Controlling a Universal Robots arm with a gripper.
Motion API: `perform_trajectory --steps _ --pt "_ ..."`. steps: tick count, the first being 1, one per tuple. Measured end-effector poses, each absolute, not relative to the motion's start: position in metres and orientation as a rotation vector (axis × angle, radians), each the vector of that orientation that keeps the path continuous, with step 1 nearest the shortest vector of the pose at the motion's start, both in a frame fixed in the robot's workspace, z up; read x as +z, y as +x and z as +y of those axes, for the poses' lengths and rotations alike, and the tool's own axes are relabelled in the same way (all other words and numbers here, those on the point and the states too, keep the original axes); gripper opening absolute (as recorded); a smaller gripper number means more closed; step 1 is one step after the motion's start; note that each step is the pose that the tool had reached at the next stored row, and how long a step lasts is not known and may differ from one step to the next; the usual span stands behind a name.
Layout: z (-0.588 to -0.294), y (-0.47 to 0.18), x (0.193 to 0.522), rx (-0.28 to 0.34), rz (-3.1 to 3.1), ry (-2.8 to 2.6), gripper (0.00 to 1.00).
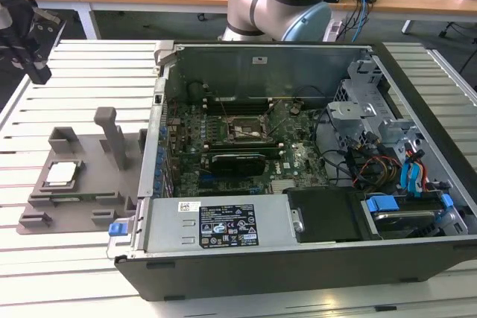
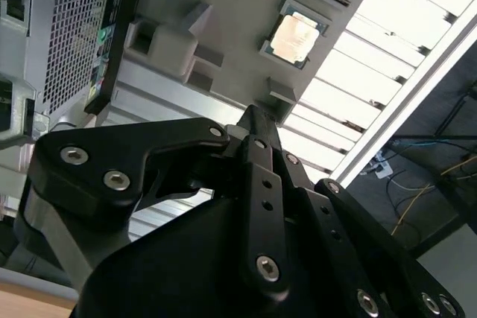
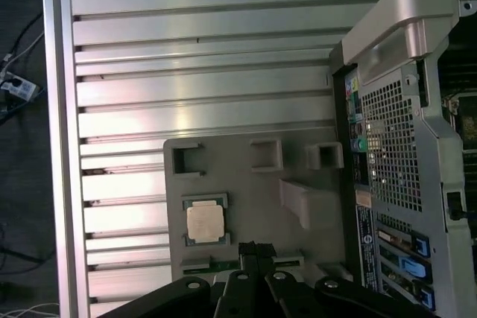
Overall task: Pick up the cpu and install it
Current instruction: 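Reach for the cpu, then pick up the cpu and move it towards the insertion slot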
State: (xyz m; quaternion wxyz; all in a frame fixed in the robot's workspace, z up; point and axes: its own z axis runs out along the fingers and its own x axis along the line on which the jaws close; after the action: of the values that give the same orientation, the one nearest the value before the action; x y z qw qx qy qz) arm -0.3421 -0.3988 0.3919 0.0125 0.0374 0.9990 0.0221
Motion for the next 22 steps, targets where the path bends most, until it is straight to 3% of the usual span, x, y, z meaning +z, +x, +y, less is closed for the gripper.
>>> perform_trajectory --steps 22 --pt "-0.399 -0.368 0.391 0.069 3.114 0.117 0.11"
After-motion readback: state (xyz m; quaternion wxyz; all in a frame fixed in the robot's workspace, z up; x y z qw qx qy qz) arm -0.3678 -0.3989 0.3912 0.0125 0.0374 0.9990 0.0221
